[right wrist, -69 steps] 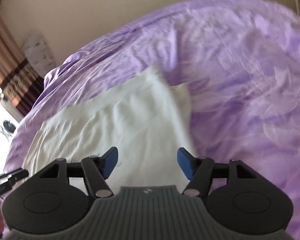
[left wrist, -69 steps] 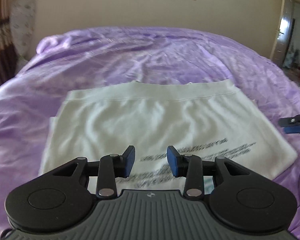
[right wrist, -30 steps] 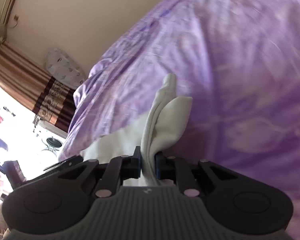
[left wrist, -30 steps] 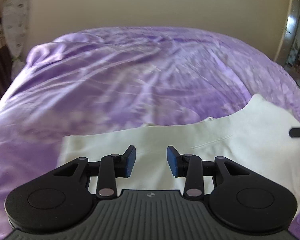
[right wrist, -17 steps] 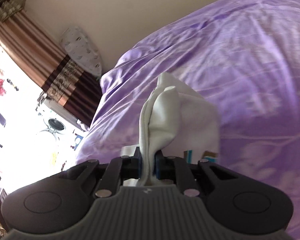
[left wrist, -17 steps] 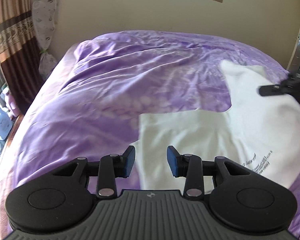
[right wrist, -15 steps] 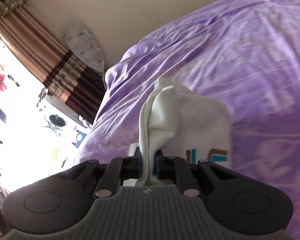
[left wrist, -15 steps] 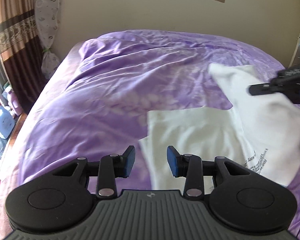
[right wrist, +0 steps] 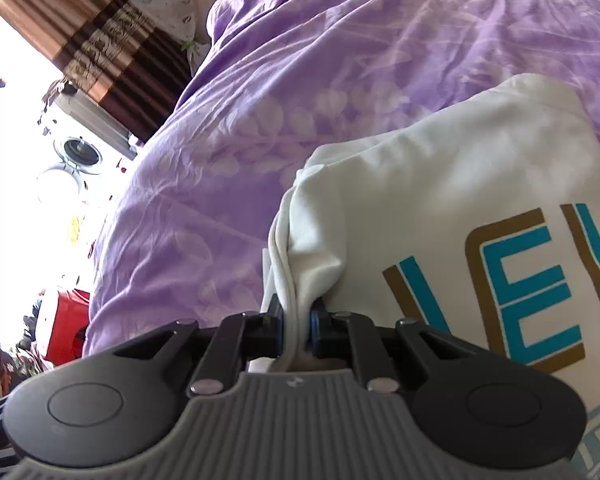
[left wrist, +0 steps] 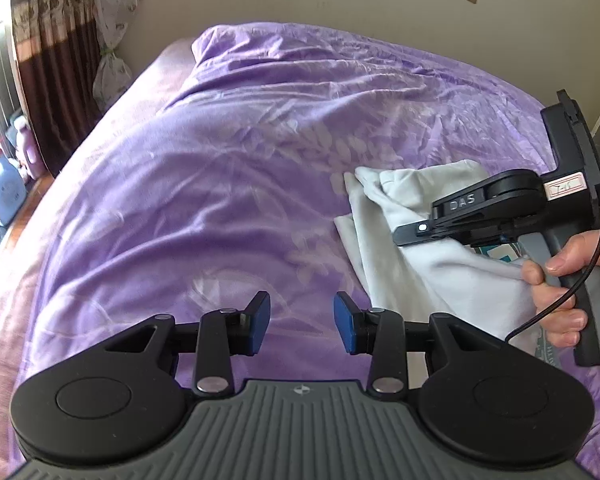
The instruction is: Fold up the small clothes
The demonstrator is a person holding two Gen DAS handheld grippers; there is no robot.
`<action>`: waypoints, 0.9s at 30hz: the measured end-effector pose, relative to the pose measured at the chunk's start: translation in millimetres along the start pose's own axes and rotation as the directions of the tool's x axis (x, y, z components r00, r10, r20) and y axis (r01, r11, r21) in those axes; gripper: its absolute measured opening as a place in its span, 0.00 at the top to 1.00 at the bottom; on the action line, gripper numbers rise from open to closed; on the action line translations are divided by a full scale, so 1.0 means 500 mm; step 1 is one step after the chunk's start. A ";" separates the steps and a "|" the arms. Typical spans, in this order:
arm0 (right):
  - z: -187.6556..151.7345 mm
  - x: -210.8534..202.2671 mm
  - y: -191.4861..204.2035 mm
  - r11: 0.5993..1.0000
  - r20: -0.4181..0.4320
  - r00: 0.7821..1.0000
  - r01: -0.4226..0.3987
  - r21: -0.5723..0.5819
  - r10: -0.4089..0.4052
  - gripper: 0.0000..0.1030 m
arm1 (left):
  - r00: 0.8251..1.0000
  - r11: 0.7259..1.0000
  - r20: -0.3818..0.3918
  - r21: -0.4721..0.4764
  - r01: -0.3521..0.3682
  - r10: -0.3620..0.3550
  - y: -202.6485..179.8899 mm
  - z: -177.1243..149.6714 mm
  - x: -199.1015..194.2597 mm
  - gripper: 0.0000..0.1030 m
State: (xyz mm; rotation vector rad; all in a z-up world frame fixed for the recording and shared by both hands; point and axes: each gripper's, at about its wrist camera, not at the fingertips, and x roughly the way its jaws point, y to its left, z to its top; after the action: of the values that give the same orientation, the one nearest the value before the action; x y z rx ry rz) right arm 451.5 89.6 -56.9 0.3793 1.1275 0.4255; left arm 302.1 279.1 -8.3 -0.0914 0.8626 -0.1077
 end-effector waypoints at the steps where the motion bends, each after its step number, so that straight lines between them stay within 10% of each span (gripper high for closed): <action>1: -0.002 0.006 0.002 1.000 -0.003 1.000 0.008 -0.008 -0.008 0.92 | 1.000 1.000 -0.004 -0.007 0.008 -0.008 -0.001 0.000 0.005 0.57; 8: -0.010 0.043 0.050 0.987 -0.026 0.994 0.100 -0.130 -0.104 0.77 | 1.000 1.000 -0.026 -0.005 0.011 -0.011 -0.027 -0.005 -0.005 0.57; 17: -0.027 -0.160 0.091 0.973 0.061 0.998 -0.001 -0.231 0.016 0.66 | 0.998 0.998 0.001 -0.028 0.061 -0.061 -0.070 0.007 -0.066 0.50; 20: -0.048 -0.227 0.058 0.966 0.097 0.995 0.020 -0.257 0.006 0.65 | 0.991 0.989 0.004 -0.072 0.132 -0.132 -0.080 -0.002 -0.069 0.34; 27: -0.144 -0.303 -0.101 0.970 0.096 0.993 0.089 -0.228 -0.068 0.62 | 0.973 0.958 -0.087 -0.215 0.189 -0.212 -0.071 -0.068 -0.001 0.34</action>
State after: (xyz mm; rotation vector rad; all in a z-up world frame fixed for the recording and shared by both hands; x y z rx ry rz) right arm 336.9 -25.2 8.6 0.1463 0.9917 0.4611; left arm 273.7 242.8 -25.7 -0.3704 0.9713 -0.2155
